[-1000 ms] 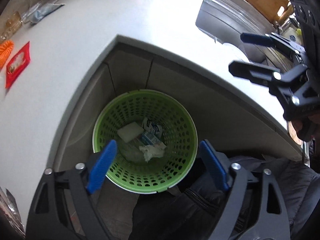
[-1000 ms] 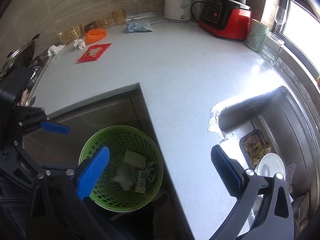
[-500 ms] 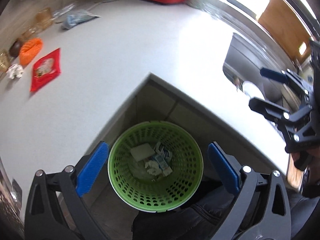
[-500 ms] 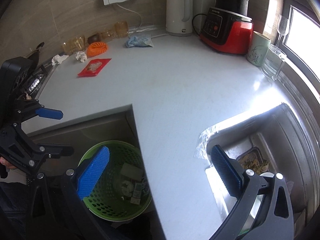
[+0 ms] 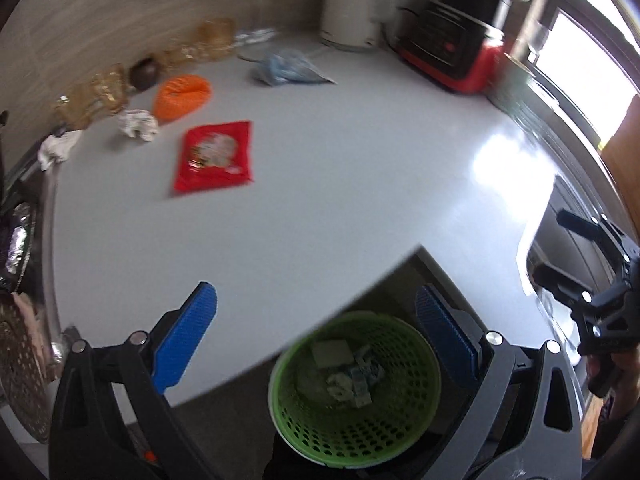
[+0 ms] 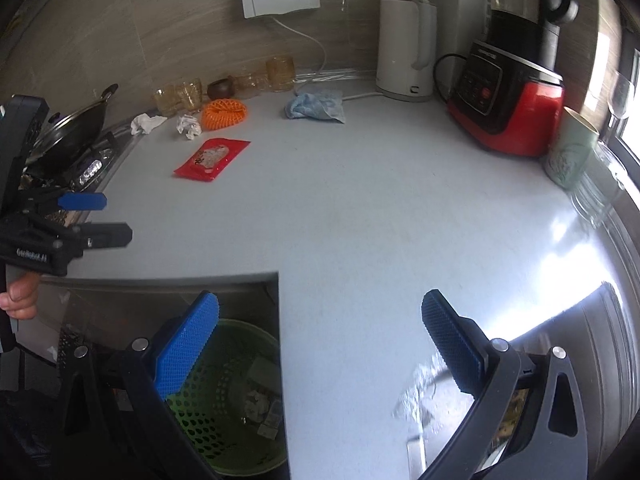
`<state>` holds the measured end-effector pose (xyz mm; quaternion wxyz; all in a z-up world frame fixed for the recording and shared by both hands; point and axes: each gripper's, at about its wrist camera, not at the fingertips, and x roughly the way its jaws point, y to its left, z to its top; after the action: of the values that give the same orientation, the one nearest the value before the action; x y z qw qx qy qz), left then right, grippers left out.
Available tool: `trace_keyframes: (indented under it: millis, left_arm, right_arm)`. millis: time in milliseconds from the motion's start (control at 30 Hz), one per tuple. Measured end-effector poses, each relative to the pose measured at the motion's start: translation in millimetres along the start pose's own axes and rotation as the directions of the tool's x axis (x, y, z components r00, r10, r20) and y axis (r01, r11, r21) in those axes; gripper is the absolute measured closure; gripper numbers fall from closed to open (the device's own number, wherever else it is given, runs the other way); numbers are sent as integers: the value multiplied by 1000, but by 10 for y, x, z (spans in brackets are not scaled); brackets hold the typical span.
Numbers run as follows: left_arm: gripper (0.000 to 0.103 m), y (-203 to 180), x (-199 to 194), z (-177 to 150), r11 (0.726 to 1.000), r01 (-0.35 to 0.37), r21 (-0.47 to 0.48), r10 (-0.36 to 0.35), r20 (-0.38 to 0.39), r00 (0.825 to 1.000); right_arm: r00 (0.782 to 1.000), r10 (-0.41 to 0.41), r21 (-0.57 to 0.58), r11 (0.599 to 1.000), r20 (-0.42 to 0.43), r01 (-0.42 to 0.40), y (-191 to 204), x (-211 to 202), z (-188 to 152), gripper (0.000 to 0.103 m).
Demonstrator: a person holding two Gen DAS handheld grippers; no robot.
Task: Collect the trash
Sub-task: 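Raise both tools back over the counter, then grasp the second white tissue with the left tool while the right tool grasps the orange net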
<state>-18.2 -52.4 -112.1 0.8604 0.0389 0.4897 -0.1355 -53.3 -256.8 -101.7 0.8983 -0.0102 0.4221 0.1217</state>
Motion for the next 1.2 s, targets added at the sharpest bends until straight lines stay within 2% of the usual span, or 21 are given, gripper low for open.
trace_keyframes:
  millis: [200,367,467,567,767,900,1200]
  left_arm:
    - [8,619,138,363,996,-79,-52,81,50,995]
    - [8,1336,412,781,983,-136,-122,147,90,985]
    - [8,1722,648,1052,980,-155,-124,169,108,980]
    - [8,1992,887,1298,984,-158,-79,168,132,977]
    - [8,2349,1336,1652,993,-117,-30,120,128,984]
    - [8,2452,1547,1763,994,-106,-24,108,108,988]
    - [8,2574,1765,1873,996,-89,3,89,100,991]
  right_arm:
    - [1000,25,23,999,16,-26,191,260,343,2]
    - [999,15,61,998,33,-17,486,598,671,2]
    - [999,2,96,995,35,-5,637,779,851,2]
    - [999,14,129,991,45,-20,805,1003,1082,2]
    - [999,16,107,994,38,-20,1077,1528,1572,2]
    - [999,26,73,997,38,-28,1216,1939,1921,2]
    - [998,56,52,997,17,-56,1354,2611,2426,2]
